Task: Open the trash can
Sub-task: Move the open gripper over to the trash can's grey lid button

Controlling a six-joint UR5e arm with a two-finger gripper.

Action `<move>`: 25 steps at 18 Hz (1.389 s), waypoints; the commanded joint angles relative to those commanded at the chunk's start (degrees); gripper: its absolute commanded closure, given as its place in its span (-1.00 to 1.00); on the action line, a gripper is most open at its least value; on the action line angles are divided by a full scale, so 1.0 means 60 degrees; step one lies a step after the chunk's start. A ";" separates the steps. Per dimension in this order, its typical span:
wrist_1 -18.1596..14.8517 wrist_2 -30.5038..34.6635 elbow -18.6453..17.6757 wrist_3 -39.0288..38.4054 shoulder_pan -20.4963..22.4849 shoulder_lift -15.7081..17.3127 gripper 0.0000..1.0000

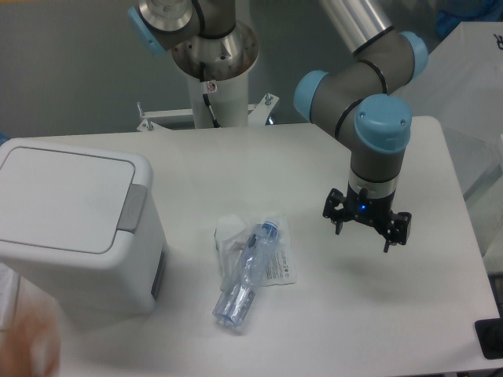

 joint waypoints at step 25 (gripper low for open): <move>0.0161 -0.6034 -0.0219 -0.4702 -0.0321 0.1332 -1.00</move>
